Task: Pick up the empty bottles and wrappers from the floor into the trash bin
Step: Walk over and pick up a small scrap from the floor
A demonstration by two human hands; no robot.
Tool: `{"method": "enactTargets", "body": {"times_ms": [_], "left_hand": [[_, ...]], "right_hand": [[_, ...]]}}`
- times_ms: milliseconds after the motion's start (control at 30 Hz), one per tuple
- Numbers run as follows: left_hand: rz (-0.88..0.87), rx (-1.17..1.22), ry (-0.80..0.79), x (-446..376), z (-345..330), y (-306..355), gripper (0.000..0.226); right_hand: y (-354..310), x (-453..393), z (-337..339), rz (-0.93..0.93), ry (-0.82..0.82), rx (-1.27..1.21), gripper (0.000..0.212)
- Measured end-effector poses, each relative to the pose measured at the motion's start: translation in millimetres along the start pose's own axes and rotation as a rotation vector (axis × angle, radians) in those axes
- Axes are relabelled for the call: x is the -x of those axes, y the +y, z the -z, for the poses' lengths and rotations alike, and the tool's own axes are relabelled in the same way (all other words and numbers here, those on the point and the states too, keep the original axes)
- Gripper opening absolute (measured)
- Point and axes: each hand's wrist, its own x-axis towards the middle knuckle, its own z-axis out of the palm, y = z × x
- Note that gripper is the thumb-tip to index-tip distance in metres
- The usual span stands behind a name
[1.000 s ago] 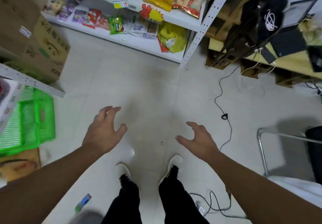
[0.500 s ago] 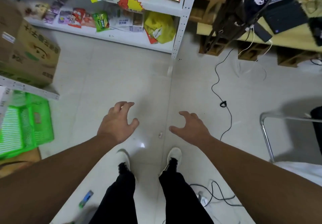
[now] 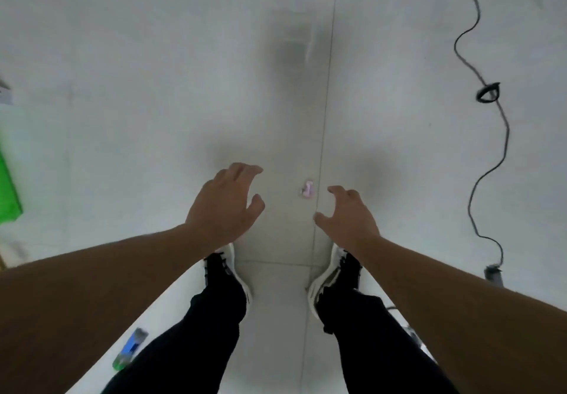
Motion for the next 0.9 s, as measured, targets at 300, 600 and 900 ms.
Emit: {"method": "enactTargets", "body": {"times_ms": [300, 600, 900], "left_hand": [[-0.01, -0.074, -0.036, -73.5, -138.6, -132.7, 0.058], [0.26, 0.03, 0.026, 20.7, -84.2, -134.5, 0.057], [0.585, 0.155, 0.173, 154.5, -2.3, -71.8, 0.057]], "right_hand": [[45.9, -175.5, -135.4, 0.198, 0.205, 0.199, 0.03], [22.4, -112.9, -84.5, 0.281, 0.17, 0.207, 0.016], [-112.3, -10.5, 15.8, 0.45, 0.041, 0.319, 0.016]]}}
